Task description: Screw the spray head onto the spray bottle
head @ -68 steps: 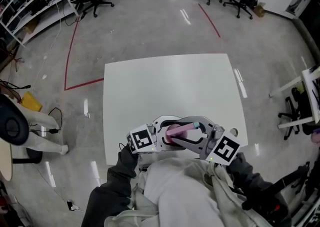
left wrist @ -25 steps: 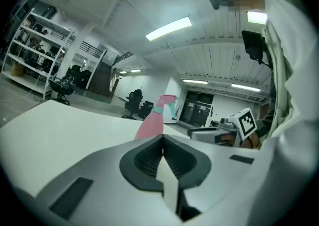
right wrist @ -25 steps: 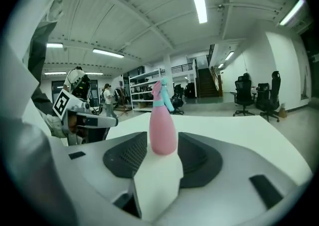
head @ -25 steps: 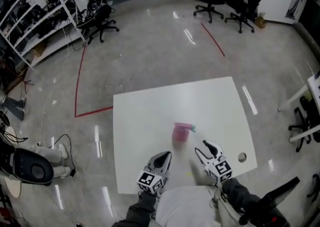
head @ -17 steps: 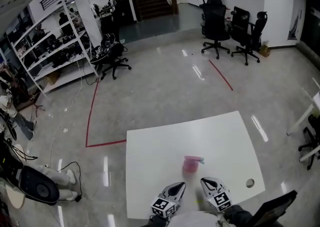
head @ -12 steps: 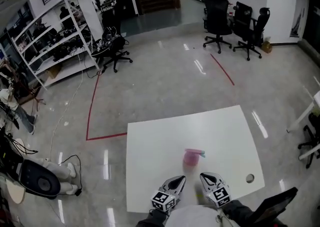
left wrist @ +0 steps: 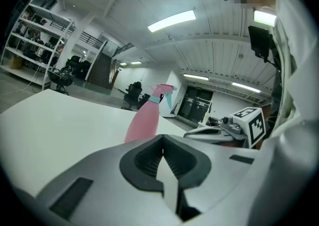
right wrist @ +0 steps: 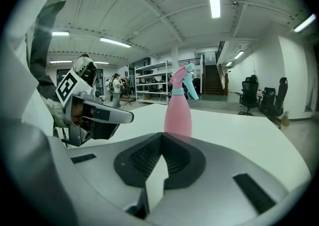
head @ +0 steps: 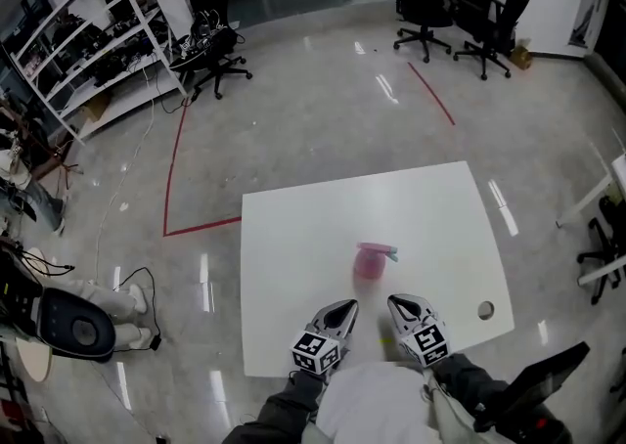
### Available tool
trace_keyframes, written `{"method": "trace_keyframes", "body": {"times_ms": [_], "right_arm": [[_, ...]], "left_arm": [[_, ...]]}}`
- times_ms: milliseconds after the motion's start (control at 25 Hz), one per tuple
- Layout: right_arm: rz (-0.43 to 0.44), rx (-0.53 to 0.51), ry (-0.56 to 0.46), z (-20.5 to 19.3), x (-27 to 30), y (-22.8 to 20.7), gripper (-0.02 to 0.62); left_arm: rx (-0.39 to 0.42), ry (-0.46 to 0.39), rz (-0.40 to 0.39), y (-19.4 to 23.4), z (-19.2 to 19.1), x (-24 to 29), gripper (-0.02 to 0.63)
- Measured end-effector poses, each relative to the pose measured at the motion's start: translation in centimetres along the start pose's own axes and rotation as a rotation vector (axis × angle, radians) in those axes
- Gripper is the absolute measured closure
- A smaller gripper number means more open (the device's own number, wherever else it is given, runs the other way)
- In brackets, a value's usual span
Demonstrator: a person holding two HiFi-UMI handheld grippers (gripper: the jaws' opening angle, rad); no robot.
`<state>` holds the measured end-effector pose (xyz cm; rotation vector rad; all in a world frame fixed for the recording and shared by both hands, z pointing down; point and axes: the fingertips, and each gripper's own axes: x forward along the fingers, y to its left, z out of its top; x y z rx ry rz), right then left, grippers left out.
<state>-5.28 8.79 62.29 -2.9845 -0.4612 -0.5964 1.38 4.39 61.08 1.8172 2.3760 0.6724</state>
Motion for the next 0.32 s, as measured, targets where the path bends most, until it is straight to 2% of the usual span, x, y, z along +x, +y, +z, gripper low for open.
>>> {"method": "trace_keyframes", "body": {"times_ms": [320], "right_arm": [[-0.001, 0.003, -0.001, 0.22, 0.15, -0.23, 0.6]], "left_arm": [[-0.009, 0.032, -0.005, 0.12, -0.37, 0.44, 0.6]]}}
